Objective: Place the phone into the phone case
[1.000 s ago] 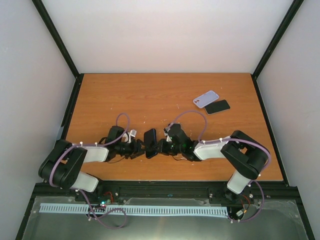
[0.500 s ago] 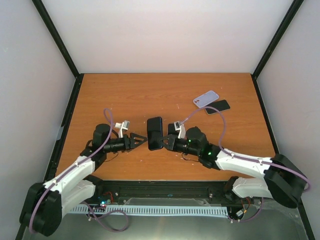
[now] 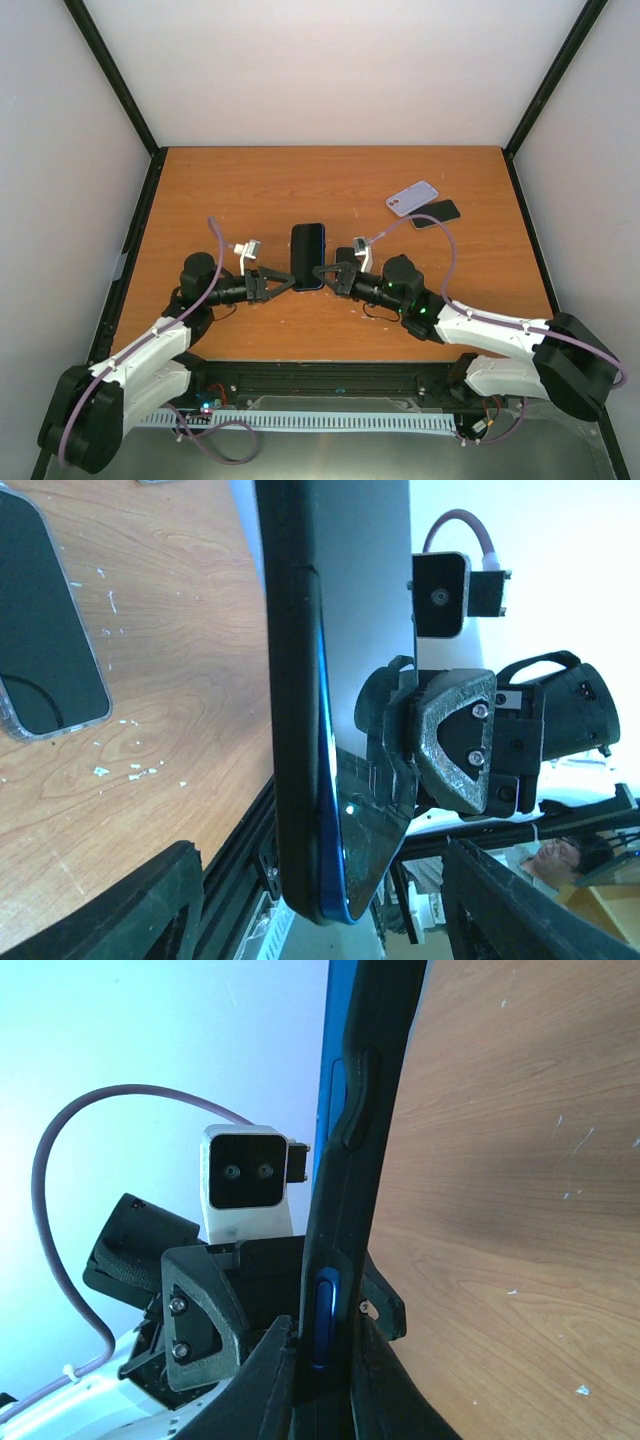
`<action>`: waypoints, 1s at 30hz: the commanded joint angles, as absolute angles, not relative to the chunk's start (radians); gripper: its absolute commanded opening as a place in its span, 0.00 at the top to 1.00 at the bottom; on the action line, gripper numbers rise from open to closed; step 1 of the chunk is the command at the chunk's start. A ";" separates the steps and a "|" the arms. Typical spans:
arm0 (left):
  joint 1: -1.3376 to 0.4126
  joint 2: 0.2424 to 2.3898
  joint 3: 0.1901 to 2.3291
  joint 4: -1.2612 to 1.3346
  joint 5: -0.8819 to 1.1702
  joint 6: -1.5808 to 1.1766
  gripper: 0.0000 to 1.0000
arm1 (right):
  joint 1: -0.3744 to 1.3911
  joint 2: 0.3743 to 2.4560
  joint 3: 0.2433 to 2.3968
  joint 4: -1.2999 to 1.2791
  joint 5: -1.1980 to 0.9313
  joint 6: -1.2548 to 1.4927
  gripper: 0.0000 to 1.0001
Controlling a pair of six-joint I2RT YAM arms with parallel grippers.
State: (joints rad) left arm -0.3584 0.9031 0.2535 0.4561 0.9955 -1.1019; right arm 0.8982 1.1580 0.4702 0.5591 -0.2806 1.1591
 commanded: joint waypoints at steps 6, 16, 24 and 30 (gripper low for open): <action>-0.373 0.951 0.261 0.526 1.010 -1.120 0.55 | 0.904 1.177 0.463 0.726 -0.296 1.201 0.88; -0.373 0.934 0.313 0.390 0.977 -1.056 0.95 | 0.905 1.209 0.461 0.725 -0.302 1.197 0.88; -0.373 0.940 0.392 0.164 0.913 -0.961 0.98 | 0.907 1.211 0.464 0.669 -0.290 1.159 0.87; -0.372 0.903 0.396 0.192 0.911 -0.962 0.55 | 0.908 1.163 0.463 0.621 -0.309 1.100 0.87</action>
